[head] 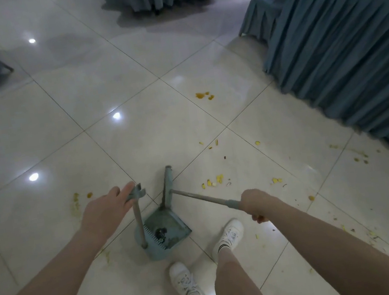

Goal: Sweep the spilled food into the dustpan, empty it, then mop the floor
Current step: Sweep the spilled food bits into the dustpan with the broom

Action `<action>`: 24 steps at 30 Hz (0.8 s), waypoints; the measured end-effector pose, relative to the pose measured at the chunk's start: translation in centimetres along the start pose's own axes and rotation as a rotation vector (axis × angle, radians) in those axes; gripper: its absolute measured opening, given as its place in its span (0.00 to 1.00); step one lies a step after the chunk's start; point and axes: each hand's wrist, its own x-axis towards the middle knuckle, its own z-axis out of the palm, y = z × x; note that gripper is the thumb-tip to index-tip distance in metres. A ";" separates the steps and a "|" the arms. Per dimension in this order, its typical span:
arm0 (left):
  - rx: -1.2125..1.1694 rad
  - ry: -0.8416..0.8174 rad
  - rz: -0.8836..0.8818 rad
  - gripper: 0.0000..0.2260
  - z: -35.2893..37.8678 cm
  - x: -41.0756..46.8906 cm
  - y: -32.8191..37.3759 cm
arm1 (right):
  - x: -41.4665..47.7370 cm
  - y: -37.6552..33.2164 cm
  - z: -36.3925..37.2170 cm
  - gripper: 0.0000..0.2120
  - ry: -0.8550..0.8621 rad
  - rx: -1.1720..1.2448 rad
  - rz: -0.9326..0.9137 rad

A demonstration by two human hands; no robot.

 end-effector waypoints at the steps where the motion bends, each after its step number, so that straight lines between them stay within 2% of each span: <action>1: -0.011 -0.006 -0.009 0.18 -0.3 0.0 0.3 | 0.2 0.4 0.3 0.06 0.059 -0.112 -0.044; 2: -0.010 -0.029 -0.006 0.16 -0.4 -0.1 0.4 | 0.4 0.8 0.5 0.08 0.114 -0.211 -0.097; 4: -0.004 -0.042 0.021 0.21 -0.7 0.2 0.3 | 0.5 2.0 0.5 0.12 0.180 -0.396 -0.155; 7: 0.038 -0.018 0.056 0.19 -1.0 0.8 -0.2 | 0.8 5.0 0.7 0.15 0.225 -0.517 -0.123; 9: 0.051 -0.043 0.056 0.26 -0.8 1.2 -0.5 | 0.6 7.7 0.8 0.14 0.230 -0.566 -0.088; 15: 0.068 -0.079 0.069 0.28 -0.1 2.1 -0.5 | -2.3 17.0 1.3 0.21 0.238 -0.644 0.043; 20: 0.076 -0.066 0.101 0.30 -0.6 3.6 0.3 | -4.0 20.5 1.2 0.22 0.278 -0.658 0.115; 22: 0.039 -0.074 0.057 0.28 -0.8 4.5 0.5 | -4.2 20.7 0.3 0.21 0.299 -0.653 0.110; 24: 0.027 -0.084 0.021 0.26 -0.9 5.4 0.6 | -4.3 20.6 -0.9 0.15 0.317 -0.610 0.082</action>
